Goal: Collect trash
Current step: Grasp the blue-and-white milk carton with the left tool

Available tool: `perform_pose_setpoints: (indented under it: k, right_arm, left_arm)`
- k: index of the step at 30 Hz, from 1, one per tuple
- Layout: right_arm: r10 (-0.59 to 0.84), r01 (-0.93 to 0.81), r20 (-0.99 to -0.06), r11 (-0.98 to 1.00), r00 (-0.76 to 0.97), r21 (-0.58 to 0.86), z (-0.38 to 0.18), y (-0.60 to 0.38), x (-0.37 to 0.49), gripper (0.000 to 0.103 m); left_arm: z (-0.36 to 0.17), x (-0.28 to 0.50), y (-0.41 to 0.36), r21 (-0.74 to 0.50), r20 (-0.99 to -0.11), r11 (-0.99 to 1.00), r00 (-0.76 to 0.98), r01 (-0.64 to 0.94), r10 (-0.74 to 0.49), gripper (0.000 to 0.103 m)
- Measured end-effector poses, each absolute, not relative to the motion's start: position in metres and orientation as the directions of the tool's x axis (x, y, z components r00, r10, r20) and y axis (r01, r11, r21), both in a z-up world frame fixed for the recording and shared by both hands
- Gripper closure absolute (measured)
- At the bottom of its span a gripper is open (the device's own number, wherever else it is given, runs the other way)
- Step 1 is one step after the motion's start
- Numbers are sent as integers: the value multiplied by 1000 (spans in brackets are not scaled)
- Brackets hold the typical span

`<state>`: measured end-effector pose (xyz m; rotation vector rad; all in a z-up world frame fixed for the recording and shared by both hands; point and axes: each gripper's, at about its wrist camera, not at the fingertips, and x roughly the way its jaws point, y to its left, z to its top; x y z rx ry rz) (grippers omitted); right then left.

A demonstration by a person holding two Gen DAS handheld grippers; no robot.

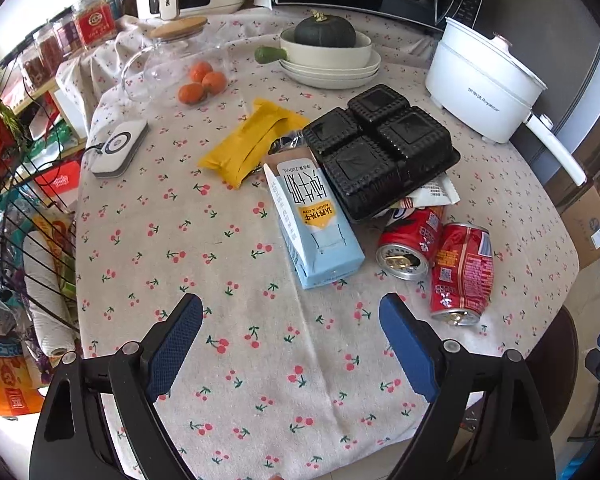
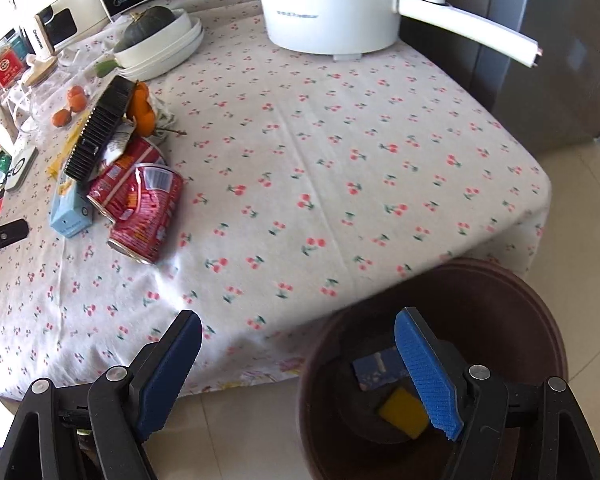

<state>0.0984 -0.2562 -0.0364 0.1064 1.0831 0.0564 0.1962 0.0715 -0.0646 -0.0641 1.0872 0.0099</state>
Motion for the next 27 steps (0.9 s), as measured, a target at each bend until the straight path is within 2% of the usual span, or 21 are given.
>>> perform_pose_setpoints:
  k: [6,12,15,18,22,27]
  right_arm:
    - [95,12,-885,994,457,113,-42,-247,114,20]
    - [85,21,-893,994,441,105,-49,-247,120,20]
    - [81,21,-898,995,433,100,-53,-248,120,20]
    - [70,21,-900,996,429,88,-55,-249,119,20]
    - [66,26,-900,996,430,86,-55,-250,118,20]
    - [78,37,-895,994,439,105,-52,-247,120,20]
  left_arm:
    - [-84,227,59,-75,-884,996,465,-46,-45,14]
    - [-107,250,60,-96,-894,991,445,-93,-45,26]
    - [-113,256,61,-119,-896,987,440,-109,-59,32]
    - [-116,258,58,-118,-902,988,427,-102,-64,48]
    - [-110,254,58,-66,-903,993,429,-97,-18,52]
    - [-95,239,83,-84,-895,991,445,-100,-31,53]
